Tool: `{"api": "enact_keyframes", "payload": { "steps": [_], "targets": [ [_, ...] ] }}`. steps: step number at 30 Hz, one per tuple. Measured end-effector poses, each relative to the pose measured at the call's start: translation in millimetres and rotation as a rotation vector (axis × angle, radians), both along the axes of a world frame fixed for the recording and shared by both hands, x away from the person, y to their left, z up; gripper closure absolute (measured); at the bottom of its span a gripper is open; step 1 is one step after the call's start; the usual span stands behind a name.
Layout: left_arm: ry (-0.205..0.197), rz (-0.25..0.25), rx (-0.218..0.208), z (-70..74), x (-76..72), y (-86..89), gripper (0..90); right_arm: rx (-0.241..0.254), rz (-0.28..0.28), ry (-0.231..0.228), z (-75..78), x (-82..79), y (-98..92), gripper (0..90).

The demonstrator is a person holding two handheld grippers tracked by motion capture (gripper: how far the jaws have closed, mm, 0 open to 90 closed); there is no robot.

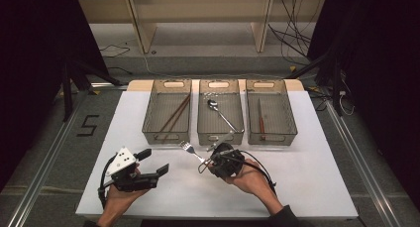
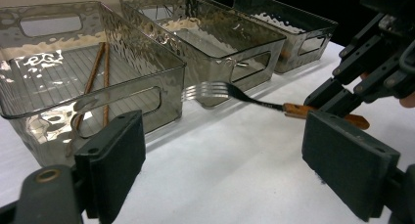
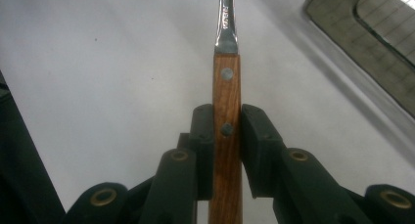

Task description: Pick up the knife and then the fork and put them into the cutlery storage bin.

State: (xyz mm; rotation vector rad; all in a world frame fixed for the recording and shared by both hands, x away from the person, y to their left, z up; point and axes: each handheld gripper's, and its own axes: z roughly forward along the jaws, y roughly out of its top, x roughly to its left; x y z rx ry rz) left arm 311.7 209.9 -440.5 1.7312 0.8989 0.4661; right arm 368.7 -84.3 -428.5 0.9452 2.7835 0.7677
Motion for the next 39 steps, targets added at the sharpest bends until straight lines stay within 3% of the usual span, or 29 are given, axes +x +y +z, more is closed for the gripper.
{"api": "enact_keyframes", "payload": {
  "steps": [15,25,39],
  "targets": [
    [0.000,0.001,-0.003,0.6,0.0,-1.5,15.9,0.093,-0.089,-0.051,27.4,12.2,-40.6,77.0],
    [0.002,0.003,-0.004,0.8,0.4,-2.1,15.9,0.162,-0.222,-0.102,46.5,26.8,-92.1,77.0],
    [-0.002,0.001,-0.001,-0.1,0.4,-1.4,15.9,0.207,-0.386,-0.153,63.5,45.1,-149.8,77.0]
  ]
}}
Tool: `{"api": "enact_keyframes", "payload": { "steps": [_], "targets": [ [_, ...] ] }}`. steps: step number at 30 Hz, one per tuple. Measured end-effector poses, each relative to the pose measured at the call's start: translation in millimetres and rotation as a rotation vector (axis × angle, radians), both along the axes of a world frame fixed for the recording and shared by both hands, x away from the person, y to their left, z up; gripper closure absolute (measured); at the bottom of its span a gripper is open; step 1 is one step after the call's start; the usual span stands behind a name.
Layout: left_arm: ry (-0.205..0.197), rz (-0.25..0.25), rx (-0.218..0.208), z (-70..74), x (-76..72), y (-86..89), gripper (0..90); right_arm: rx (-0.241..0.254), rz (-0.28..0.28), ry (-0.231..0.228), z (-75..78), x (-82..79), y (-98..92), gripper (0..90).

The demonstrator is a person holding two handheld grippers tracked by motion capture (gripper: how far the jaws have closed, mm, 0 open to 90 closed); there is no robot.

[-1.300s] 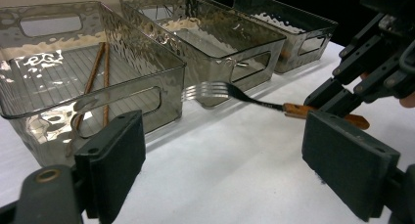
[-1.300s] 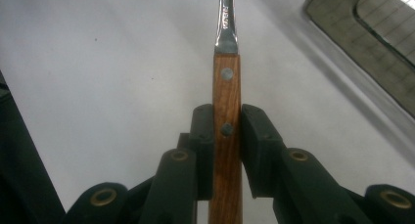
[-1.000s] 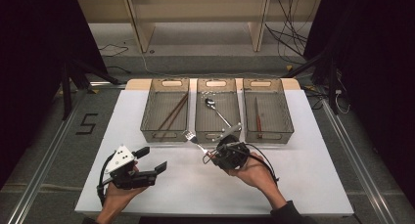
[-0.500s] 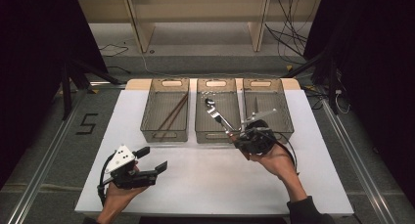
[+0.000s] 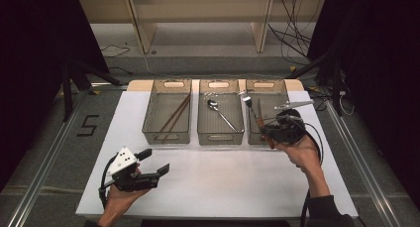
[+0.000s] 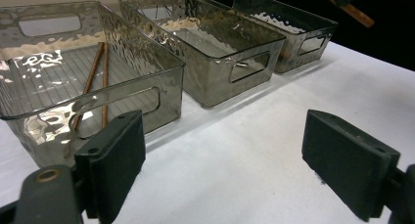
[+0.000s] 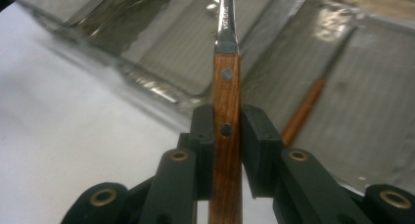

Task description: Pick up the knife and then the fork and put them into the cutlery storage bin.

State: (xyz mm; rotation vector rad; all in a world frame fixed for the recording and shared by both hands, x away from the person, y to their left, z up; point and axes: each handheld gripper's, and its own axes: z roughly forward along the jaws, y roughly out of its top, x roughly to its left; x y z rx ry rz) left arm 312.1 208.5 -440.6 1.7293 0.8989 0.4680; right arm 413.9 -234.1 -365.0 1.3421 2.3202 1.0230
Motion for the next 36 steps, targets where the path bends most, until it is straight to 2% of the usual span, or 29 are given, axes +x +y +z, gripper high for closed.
{"api": "enact_keyframes", "payload": {
  "steps": [5,10,18,36],
  "targets": [
    [-0.001,-0.002,0.000,0.0,-0.5,0.8,15.9,0.007,-0.075,0.005,5.7,14.2,-20.0,76.9],
    [-0.001,-0.003,0.004,0.2,-0.3,0.1,15.9,0.003,-0.113,0.017,6.8,26.8,-27.4,76.9],
    [0.000,-0.001,-0.002,-0.1,0.1,0.1,15.8,0.010,-0.142,0.026,6.1,43.4,-25.5,76.9],
    [0.001,-0.001,-0.006,-0.3,0.4,0.7,15.9,-0.017,-0.204,0.068,0.7,78.4,-19.7,76.8]
  ]
}}
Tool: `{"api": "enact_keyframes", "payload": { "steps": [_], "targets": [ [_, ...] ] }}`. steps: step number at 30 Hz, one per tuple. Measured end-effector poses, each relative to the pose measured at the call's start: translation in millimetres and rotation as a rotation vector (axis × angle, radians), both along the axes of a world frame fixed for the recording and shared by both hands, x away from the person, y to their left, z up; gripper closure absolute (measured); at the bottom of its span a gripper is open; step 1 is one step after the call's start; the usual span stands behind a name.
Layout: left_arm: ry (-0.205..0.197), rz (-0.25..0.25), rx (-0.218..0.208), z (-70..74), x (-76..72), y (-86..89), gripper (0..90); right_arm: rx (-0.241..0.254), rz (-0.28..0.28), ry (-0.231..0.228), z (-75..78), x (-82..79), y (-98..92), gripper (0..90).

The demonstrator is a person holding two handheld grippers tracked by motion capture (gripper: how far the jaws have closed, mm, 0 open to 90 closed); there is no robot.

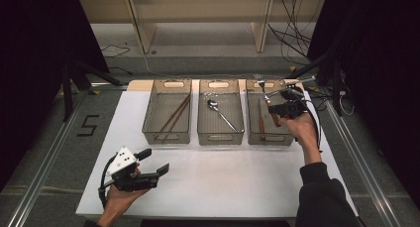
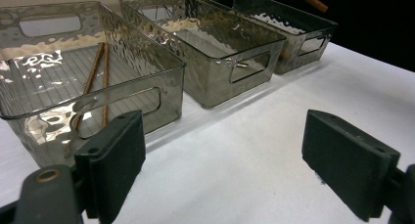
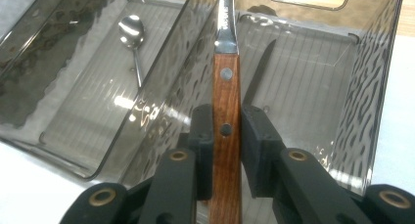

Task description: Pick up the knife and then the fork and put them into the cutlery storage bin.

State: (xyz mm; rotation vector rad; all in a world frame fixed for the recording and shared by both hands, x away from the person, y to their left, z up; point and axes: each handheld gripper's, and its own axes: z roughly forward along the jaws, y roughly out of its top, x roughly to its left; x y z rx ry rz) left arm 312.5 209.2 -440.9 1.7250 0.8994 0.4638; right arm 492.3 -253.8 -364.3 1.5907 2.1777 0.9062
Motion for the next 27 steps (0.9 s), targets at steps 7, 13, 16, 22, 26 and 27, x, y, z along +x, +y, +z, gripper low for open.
{"api": "enact_keyframes", "payload": {
  "steps": [7,13,16,22,26,27],
  "targets": [
    [0.000,-0.001,0.000,0.0,0.1,-0.1,15.9,-0.004,-0.022,0.030,-6.9,10.6,1.0,76.8],
    [0.000,-0.001,0.000,0.0,0.1,0.0,15.8,-0.017,-0.033,0.061,-16.5,17.3,3.4,76.8],
    [0.000,-0.002,0.000,0.1,-0.1,0.1,15.8,-0.025,-0.039,0.079,-21.5,20.2,4.9,76.8],
    [0.000,-0.002,0.000,0.1,-0.1,0.2,15.9,-0.031,-0.044,0.094,-29.6,20.6,5.4,76.8],
    [-0.001,-0.002,0.001,0.0,0.0,-0.4,15.9,-0.035,-0.044,0.113,-36.6,19.8,5.4,76.7],
    [-0.001,-0.003,0.002,0.1,0.0,-0.5,15.9,-0.036,-0.048,0.119,-37.8,19.8,5.7,76.7]
  ]
}}
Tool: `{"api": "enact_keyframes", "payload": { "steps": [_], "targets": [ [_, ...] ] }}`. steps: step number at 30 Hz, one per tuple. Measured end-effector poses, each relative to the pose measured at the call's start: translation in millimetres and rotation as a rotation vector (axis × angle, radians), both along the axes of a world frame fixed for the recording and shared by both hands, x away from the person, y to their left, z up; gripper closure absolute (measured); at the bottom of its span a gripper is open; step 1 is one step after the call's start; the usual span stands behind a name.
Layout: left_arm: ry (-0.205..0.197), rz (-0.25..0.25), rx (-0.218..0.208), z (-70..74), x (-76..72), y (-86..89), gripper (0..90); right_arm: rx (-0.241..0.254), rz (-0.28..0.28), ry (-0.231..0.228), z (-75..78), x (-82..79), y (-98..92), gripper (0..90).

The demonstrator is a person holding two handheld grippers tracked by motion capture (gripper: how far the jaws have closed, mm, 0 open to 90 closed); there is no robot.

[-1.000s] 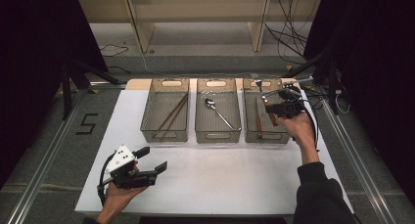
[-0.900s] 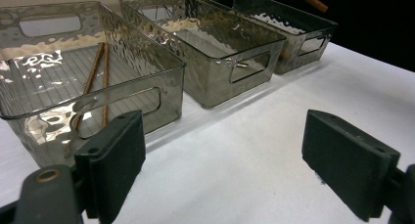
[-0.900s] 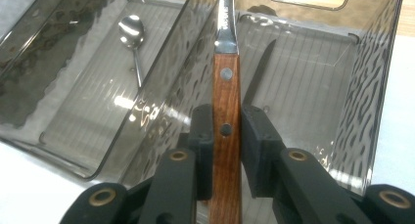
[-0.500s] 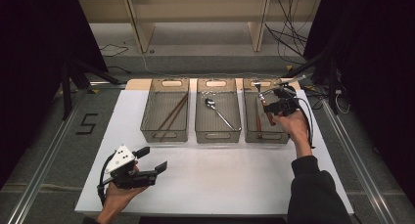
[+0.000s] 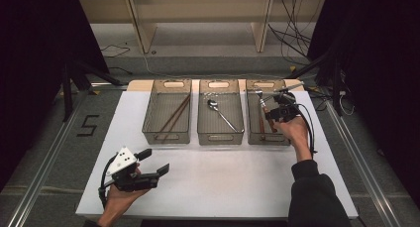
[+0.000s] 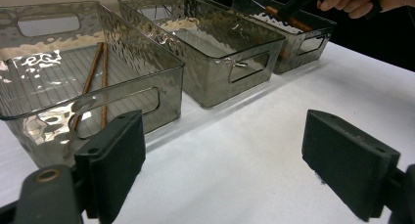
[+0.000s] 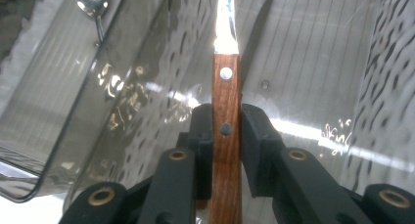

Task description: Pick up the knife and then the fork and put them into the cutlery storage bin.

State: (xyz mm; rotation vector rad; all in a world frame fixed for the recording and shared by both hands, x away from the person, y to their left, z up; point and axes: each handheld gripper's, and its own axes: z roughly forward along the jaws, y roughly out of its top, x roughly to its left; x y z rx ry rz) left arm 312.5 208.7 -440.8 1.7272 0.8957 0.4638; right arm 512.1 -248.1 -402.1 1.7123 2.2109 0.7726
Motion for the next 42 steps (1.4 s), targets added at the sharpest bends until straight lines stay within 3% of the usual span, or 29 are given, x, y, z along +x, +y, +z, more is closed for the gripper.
{"api": "enact_keyframes", "payload": {
  "steps": [9,11,15,23,28,33,38,42],
  "targets": [
    [0.001,0.000,-0.001,0.0,0.0,0.1,15.9,-0.011,-0.009,0.024,-6.2,0.8,1.9,75.0],
    [0.000,-0.001,0.000,0.0,0.0,0.0,15.9,-0.001,-0.009,0.033,-7.1,2.0,2.0,63.0],
    [0.000,-0.001,0.000,-0.1,0.1,-0.1,15.8,0.030,0.007,0.019,-2.3,0.6,3.3,55.1],
    [0.000,-0.003,0.002,0.0,0.2,-0.2,15.9,0.063,0.035,-0.033,7.2,-7.9,3.6,47.2],
    [-0.001,-0.005,0.006,0.1,0.1,0.0,15.9,0.097,0.068,-0.095,14.2,-19.6,6.2,38.1],
    [0.000,-0.005,0.003,0.0,0.1,-0.4,15.9,0.139,0.108,-0.145,19.1,-35.1,11.9,30.9],
    [0.005,-0.010,-0.003,-0.2,0.3,-0.3,15.8,0.168,0.164,-0.221,22.1,-56.2,20.8,27.4],
    [0.005,-0.008,-0.005,-0.2,0.3,-0.6,15.8,0.196,0.211,-0.256,21.5,-72.8,28.7,25.6]
  ]
}}
